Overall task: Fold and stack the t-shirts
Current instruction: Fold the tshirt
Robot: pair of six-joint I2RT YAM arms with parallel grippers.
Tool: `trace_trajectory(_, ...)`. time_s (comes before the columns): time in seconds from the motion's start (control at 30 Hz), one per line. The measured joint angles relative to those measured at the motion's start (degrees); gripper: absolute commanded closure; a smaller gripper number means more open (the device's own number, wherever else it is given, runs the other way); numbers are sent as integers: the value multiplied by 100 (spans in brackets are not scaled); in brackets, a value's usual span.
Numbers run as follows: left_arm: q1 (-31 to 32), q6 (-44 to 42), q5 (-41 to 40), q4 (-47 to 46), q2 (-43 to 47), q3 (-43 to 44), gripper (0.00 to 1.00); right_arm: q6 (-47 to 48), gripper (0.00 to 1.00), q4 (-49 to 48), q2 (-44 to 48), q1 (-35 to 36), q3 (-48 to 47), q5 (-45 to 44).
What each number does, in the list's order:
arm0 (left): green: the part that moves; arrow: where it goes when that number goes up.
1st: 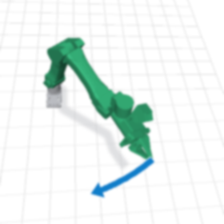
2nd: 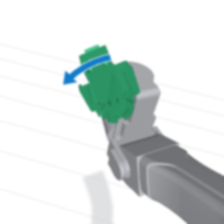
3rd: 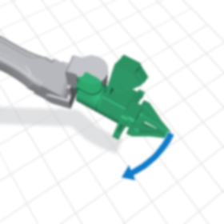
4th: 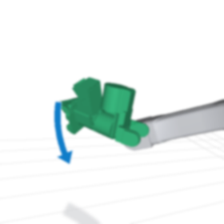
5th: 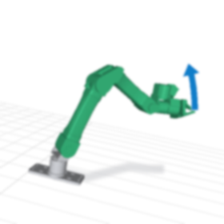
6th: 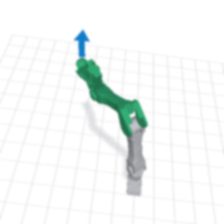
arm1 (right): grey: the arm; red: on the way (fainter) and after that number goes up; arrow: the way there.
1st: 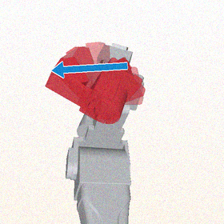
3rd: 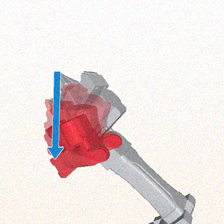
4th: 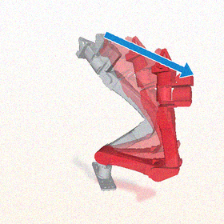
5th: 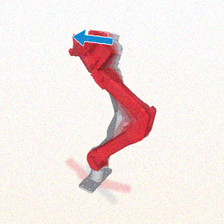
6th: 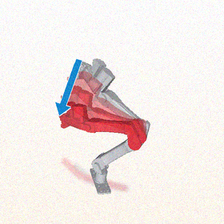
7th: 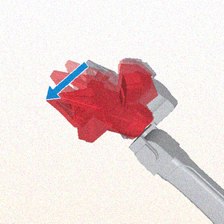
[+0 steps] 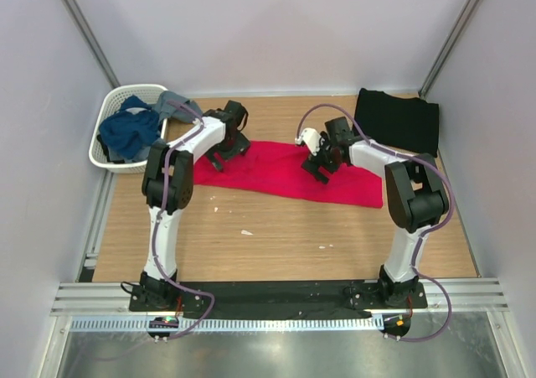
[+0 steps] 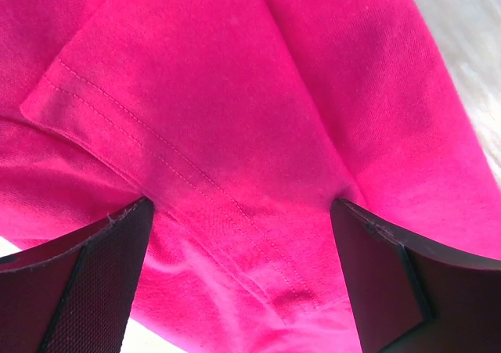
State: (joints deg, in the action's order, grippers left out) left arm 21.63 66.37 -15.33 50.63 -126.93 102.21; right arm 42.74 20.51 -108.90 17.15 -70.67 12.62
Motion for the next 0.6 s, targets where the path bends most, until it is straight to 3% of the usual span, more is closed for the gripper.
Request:
trace_trajectory(0.23,-107,-1165,59,55,-452,721,6,-704,0,-328,487,765,629,-750)
trace_trajectory(0.4,-151,-1718,68,127,-1075,1746,7,-1696,0,-144,741,1300,955,-592)
trace_trajectory(0.6,-149,-1956,308,-125,-1316,2166,8,-2929,0,9,887,1858,1143,-472)
